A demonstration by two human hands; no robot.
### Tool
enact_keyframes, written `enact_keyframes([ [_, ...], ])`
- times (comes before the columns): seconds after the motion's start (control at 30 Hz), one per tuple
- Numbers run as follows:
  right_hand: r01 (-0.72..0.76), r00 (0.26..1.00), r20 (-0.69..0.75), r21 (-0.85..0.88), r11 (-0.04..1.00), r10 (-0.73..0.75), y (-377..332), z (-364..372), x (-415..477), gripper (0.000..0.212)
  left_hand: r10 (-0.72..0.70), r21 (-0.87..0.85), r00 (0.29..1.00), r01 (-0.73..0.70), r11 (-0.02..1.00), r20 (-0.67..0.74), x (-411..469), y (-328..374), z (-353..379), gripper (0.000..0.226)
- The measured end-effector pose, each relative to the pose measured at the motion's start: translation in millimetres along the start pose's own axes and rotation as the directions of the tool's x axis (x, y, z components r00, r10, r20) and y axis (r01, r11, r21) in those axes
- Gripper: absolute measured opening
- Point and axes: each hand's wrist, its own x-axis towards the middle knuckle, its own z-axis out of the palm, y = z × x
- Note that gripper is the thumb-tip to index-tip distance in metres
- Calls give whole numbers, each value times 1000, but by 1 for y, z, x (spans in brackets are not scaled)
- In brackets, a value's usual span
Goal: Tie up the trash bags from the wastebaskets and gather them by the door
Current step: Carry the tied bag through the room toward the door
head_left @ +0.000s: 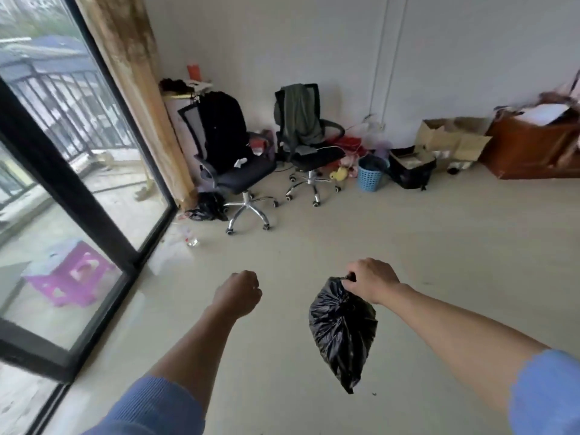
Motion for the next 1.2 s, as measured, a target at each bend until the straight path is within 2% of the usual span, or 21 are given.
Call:
enact_keyframes([
  [0.2,-194,978,-84,-19,981,192,148,-50,30,27,212,122,977,-215,969,37,104,148,10,20],
  [0.37,-382,918,-127,-34,924,375,282,-76,67,28,394,143,913,-407,902,111,209,281,43,20],
  [0.6,-652,749,-121,40,757,651,449,-120,90,26,620,204,739,-671,712,264,337,493,76,24],
  [0.7,-725,674,-133,72,685,727,515,-138,84,32,693,177,649,-757,629,313,363,591,95,23],
  [0.83,-789,593,-141,91,607,793,611,-155,85,33,763,140,542,-836,530,351,390,716,135,23],
  [0.93,-816,555,-127,108,567,822,692,-159,93,33,777,137,497,-864,485,385,411,803,171,22],
  [1.1,-825,538,-76,153,543,839,826,-176,111,37,748,151,497,-862,484,440,443,939,219,24],
  [1.2,-827,534,-60,167,536,843,898,-203,122,38,757,122,495,-861,495,427,462,1018,230,24],
])
